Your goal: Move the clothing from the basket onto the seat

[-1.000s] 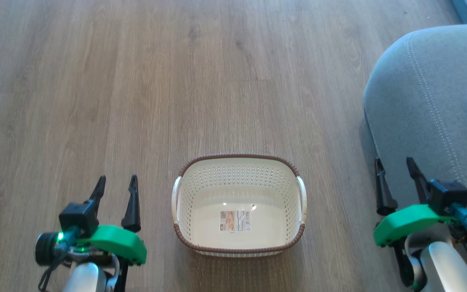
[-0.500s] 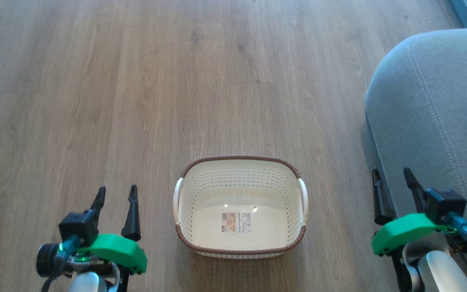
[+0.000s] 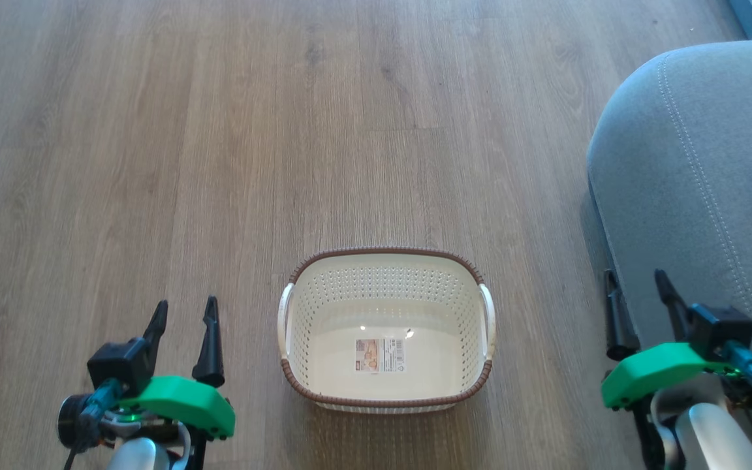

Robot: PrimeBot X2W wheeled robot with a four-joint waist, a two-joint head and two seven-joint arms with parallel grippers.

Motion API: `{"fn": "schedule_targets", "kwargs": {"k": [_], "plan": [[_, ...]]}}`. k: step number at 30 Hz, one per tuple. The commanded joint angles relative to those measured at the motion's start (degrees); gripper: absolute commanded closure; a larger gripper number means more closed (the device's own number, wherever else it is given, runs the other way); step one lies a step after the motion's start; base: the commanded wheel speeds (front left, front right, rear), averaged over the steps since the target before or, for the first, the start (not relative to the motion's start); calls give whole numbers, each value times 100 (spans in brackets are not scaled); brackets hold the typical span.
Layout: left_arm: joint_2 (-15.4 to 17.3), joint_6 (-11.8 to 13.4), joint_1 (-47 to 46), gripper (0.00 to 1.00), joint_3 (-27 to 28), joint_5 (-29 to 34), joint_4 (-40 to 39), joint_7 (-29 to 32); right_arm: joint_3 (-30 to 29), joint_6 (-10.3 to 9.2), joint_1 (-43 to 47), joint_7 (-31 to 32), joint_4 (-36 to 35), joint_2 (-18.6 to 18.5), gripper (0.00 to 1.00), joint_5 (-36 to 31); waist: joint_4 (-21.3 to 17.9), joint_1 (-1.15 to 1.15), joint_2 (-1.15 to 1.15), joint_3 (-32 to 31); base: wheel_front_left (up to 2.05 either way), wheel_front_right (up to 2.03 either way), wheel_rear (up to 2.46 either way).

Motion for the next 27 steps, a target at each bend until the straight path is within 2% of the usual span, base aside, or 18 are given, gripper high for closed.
{"fn": "schedule_targets", "kwargs": {"k": [1, 3, 4, 9, 27], "plan": [[17, -10, -190, 0, 193, 11, -200, -29, 16, 40, -124, -28, -170, -32, 0, -15, 1, 0, 0, 1, 0, 0, 0], [17, -7, -195, 0, 198, -16, -213, -29, -71, 40, -125, -28, -172, -41, 0, -17, 10, 0, 0, 4, 0, 0, 0], [0, 0, 0, 100, 1, -12, 17, 1, -177, 0, 0, 0, 18, 2, 100, 4, 7, 0, 0, 4, 0, 0, 0], [-3, 2, 105, 100, -2, -46, 342, 16, -157, 0, 85, 12, 347, 63, 100, 38, 7, 0, 0, 2, 0, 0, 0], [0, -70, 34, 100, 163, -1175, 221, 320, -285, 6, 63, 319, 243, 106, 100, 1131, 16, 0, 0, -54, 0, 0, 0]]}}
